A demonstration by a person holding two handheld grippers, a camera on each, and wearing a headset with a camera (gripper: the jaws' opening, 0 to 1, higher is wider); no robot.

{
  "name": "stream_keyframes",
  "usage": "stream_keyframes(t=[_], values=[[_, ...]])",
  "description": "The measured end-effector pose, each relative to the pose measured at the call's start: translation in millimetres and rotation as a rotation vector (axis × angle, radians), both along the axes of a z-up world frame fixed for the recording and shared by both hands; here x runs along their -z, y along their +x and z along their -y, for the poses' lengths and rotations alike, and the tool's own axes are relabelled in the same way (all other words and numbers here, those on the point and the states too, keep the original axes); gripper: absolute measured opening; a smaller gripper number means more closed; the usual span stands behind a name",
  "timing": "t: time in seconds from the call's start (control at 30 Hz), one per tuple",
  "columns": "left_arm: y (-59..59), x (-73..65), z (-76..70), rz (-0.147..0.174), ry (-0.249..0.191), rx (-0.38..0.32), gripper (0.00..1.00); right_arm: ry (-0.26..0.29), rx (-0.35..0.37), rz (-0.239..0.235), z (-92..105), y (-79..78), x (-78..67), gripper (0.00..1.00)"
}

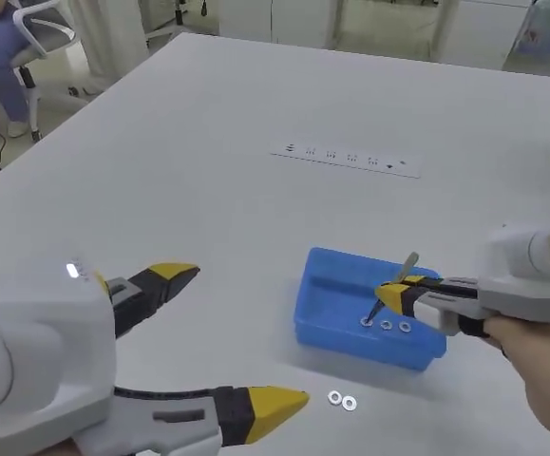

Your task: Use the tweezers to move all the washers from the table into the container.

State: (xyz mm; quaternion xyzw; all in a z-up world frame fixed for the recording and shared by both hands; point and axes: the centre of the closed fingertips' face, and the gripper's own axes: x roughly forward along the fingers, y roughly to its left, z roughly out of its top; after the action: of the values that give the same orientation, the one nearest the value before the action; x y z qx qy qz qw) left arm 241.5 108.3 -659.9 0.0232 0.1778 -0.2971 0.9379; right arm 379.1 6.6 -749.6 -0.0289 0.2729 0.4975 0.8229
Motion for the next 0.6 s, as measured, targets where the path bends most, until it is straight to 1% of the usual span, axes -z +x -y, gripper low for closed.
stream_keyframes(t=[0.17,0.27,0.4,0.5,0.57,0.6], values=[[0.5,0.7,0.8,-0.002,-0.001,0.001,0.91,0.047,0.016,0.032,4.3,-3.3,-20.5,0.03],[0.8,1.2,2.7,-0.003,0.0,0.006,0.91,0.072,0.012,0.05,4.6,-8.4,-32.4,0.03],[1.2,1.3,4.6,-0.003,0.0,0.012,0.91,0.101,-0.019,0.068,1.7,-21.7,-45.8,0.03],[1.3,1.3,5.3,-0.002,0.0,0.014,0.91,0.112,-0.051,0.07,-1.6,-34.2,-50.0,0.03],[1.1,1.5,5.5,-0.003,0.002,0.014,0.9,0.116,-0.08,0.061,-4.8,-44.0,-49.5,0.03],[1.1,1.5,5.5,-0.003,0.002,0.014,0.9,0.11,-0.093,0.06,-5.8,-47.9,-48.3,0.03]])
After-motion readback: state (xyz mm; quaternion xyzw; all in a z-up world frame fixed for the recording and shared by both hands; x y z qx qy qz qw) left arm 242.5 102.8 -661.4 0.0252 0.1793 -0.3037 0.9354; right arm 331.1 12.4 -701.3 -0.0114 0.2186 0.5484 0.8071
